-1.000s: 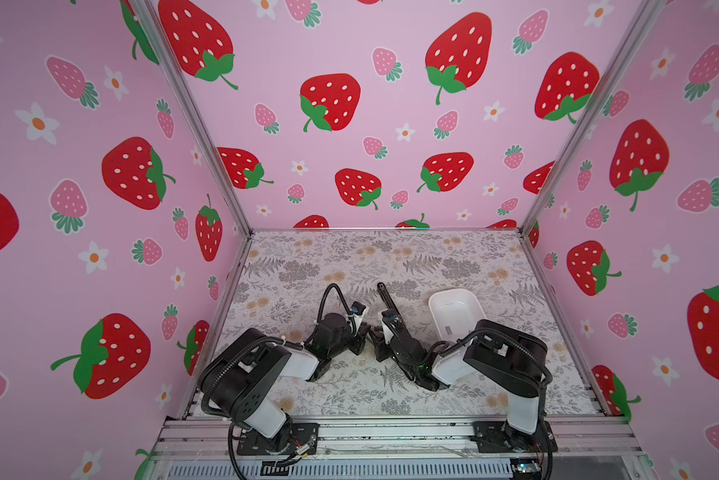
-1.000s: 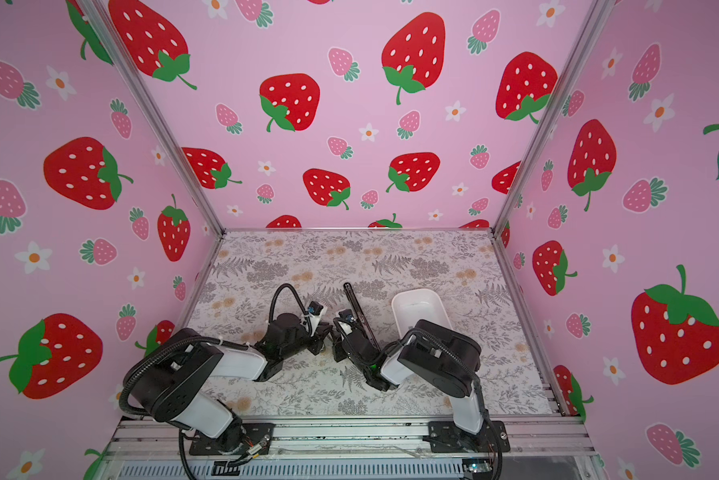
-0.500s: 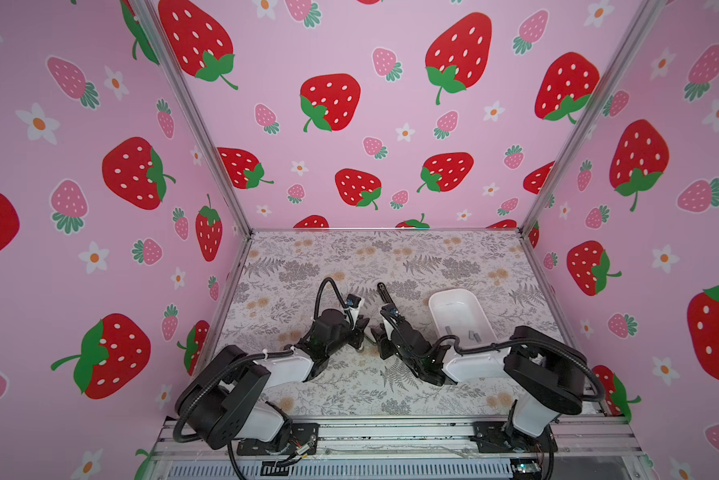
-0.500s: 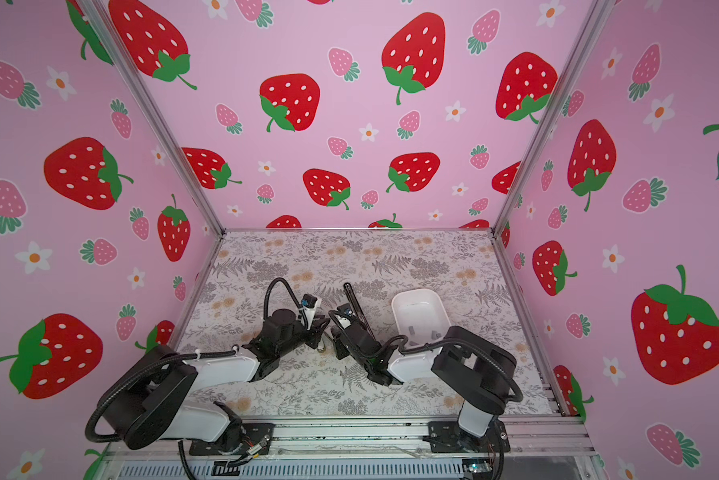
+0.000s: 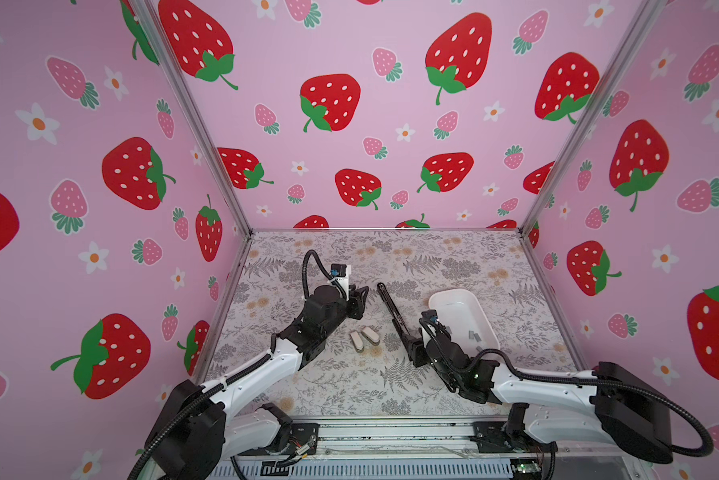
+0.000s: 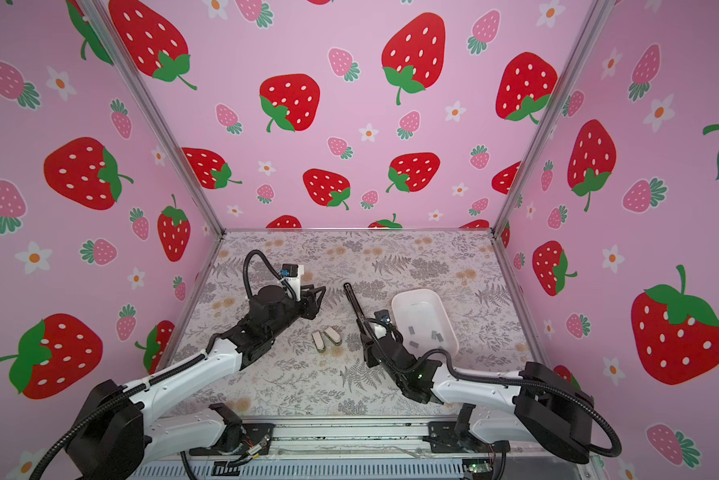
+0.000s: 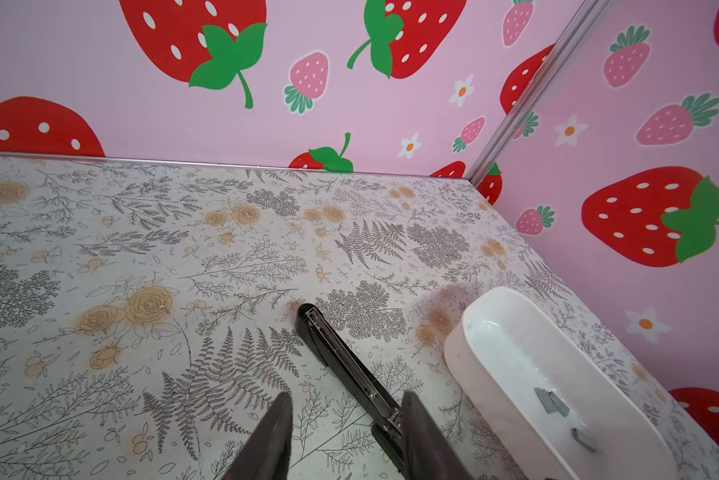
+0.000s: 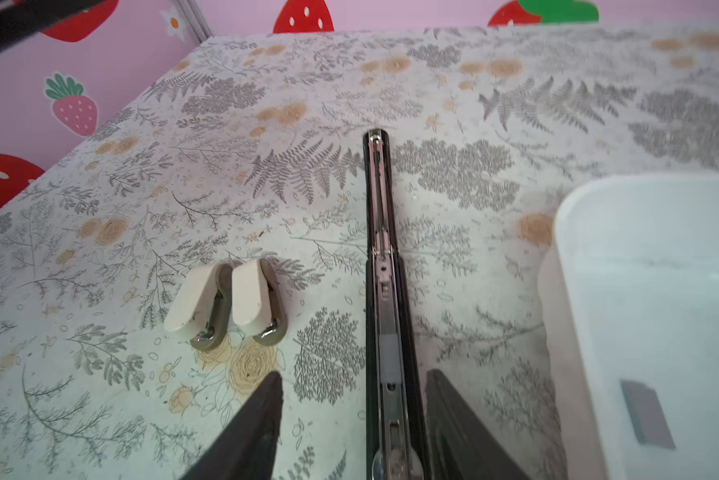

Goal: Load the staples into the stapler
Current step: 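Grasp the long black stapler with the right gripper while the left arm draws back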

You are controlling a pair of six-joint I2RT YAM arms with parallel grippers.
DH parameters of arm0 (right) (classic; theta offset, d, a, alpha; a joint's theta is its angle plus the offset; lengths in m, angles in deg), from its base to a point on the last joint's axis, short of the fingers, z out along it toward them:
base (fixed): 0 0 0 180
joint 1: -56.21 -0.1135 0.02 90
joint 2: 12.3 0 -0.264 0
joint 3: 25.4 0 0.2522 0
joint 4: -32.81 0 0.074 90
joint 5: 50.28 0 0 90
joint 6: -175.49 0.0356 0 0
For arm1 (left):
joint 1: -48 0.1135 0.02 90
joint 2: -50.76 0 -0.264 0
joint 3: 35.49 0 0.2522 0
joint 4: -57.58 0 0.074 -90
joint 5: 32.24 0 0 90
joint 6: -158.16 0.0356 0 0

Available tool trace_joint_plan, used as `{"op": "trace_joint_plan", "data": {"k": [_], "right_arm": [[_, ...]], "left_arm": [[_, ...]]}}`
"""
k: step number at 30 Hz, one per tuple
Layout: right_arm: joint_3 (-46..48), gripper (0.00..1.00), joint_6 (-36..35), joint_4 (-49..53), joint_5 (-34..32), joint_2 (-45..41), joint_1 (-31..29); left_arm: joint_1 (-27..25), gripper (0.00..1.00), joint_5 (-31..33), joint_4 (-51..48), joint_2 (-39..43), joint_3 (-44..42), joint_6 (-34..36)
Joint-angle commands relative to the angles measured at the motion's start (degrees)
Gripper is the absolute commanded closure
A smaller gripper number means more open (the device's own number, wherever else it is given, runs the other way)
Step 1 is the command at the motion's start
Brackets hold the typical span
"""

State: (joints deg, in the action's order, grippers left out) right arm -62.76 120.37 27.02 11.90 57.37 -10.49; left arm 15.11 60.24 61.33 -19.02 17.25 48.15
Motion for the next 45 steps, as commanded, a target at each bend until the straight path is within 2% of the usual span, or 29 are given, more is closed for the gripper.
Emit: {"op": "trace_joint_plan", "data": {"k": [1,7,15,18,22,27,32,40,45], "right_arm": [[1.6,0.34,3.1,5.1,-1.3,0.0,-0.4],[-2.0,0.35,3.0,7.4,-1.3,5.1,-0.4],[-3.6,0.43,2.4,4.0,1.8,12.4,-0.2],[-4.3,0.48,2.0,3.4,1.5,14.0,-0.1],[-5.4,0.62,1.2,2.8,-0.4,15.6,-0.1],[-5.6,0.68,1.8,1.4,-1.9,16.0,-0.1],[-4.1,0.8,4.8,-0.1,-2.4,16.2,-0.1],[-1.1,0.9,7.1,-3.2,-1.6,13.4,-0.2],[3.5,0.95,11.4,-15.2,3.6,13.9,-0.2]], "left_arm": [[0.1,0.54,-2.1,-5.0,-4.0,5.7,-2.6],[0.7,0.52,-1.0,-5.7,-10.0,10.2,-3.9],[1.9,0.51,-0.7,-10.2,-13.5,14.4,-2.7],[2.1,0.51,-0.8,-10.1,-13.4,14.1,-3.9],[2.2,0.5,-0.6,-9.6,-13.1,13.4,-4.9],[2.6,0.5,-1.2,-11.4,-14.7,14.4,-6.4],[3.1,0.49,-0.4,-9.6,-15.9,12.8,-9.3],[5.5,0.49,-8.6,-9.9,-22.0,18.3,-13.4],[5.5,0.48,-10.0,-8.0,-25.3,17.3,-13.4]]}}
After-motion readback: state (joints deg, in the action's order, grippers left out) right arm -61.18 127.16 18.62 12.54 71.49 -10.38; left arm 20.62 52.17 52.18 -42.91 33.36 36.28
